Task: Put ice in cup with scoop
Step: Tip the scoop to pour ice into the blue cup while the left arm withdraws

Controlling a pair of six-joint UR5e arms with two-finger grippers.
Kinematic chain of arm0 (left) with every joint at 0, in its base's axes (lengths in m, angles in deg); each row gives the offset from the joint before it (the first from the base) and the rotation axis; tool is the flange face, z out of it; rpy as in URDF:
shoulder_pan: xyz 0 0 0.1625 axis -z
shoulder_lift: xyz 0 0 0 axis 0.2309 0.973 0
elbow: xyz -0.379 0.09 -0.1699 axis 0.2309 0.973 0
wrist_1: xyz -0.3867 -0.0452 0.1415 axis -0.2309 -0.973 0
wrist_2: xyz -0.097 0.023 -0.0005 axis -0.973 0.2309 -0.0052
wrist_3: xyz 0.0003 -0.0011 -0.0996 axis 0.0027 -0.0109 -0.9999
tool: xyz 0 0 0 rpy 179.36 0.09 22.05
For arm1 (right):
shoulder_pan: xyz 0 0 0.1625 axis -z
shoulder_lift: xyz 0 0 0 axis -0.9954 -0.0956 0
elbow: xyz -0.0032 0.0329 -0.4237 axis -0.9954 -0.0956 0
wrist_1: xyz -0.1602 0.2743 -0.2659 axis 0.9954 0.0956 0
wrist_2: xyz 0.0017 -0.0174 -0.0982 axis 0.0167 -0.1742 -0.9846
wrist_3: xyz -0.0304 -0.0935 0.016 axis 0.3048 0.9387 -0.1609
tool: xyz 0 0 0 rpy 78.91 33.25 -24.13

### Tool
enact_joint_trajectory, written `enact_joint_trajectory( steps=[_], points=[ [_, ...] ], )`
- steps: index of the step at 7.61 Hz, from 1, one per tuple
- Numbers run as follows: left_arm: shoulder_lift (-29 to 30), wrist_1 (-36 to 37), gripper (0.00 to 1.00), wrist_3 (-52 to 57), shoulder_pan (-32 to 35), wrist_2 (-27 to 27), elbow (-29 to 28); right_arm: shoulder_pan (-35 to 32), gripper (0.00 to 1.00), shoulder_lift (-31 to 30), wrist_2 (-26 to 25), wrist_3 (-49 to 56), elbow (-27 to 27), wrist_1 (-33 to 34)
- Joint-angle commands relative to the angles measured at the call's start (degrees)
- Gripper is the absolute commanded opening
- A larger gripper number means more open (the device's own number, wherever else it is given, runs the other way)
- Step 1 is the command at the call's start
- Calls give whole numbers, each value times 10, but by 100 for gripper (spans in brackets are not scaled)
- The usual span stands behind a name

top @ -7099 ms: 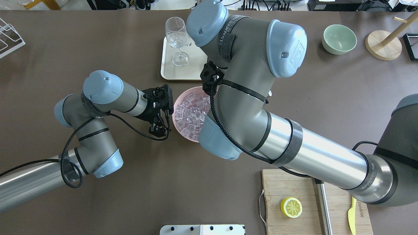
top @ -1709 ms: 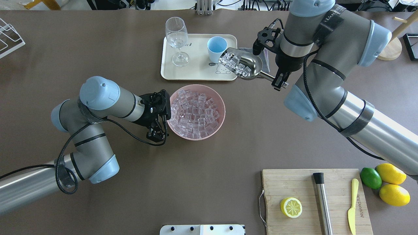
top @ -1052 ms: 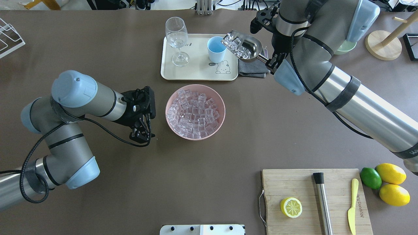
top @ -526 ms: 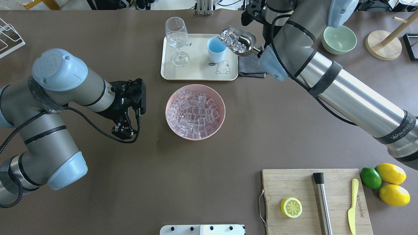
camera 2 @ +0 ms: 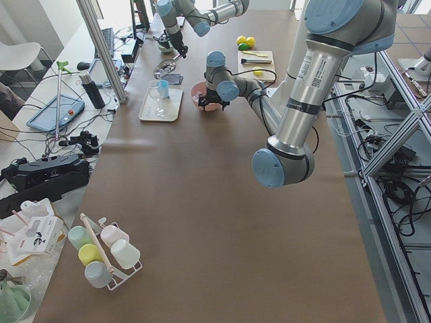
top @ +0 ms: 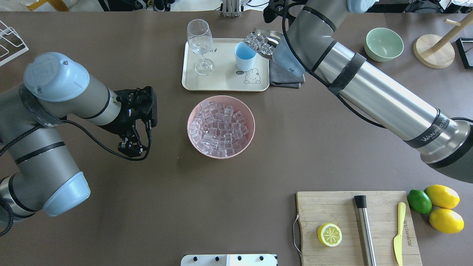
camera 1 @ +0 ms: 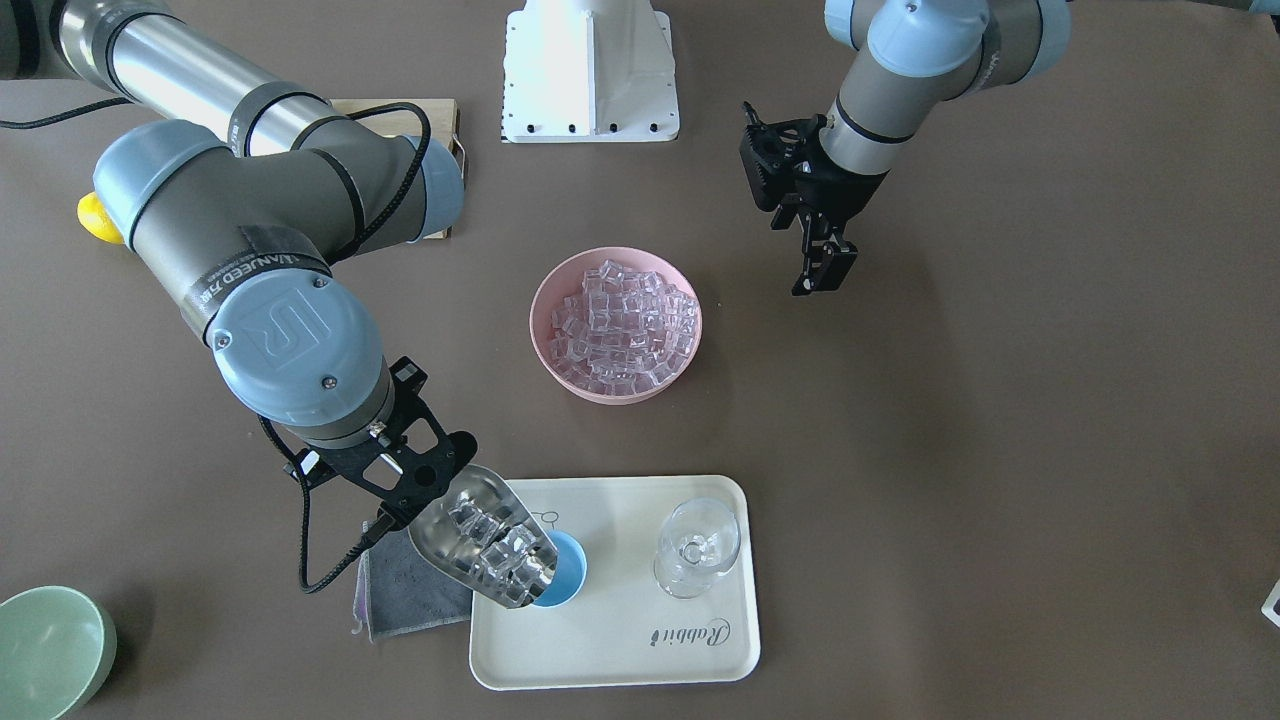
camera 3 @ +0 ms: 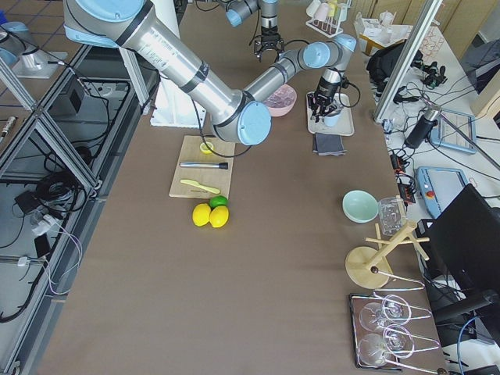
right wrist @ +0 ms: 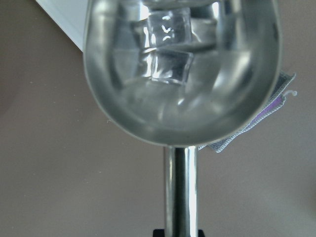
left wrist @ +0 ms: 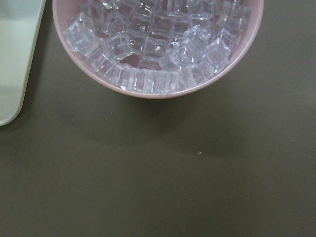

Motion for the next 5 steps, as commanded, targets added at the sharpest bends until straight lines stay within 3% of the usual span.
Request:
enact_joint_trajectory(
  steps=[1,3,5],
  points=[
    [-34,0,99,-38,19,-6,7,1,0,15,-22,55,-14,36],
    [-73,3,99,-41,131,-74,11,3,0,29,-38,74,-25,56],
    [-139,4,99,-41,305,-123,-14,3,0,36,-45,100,-27,81]
  ],
)
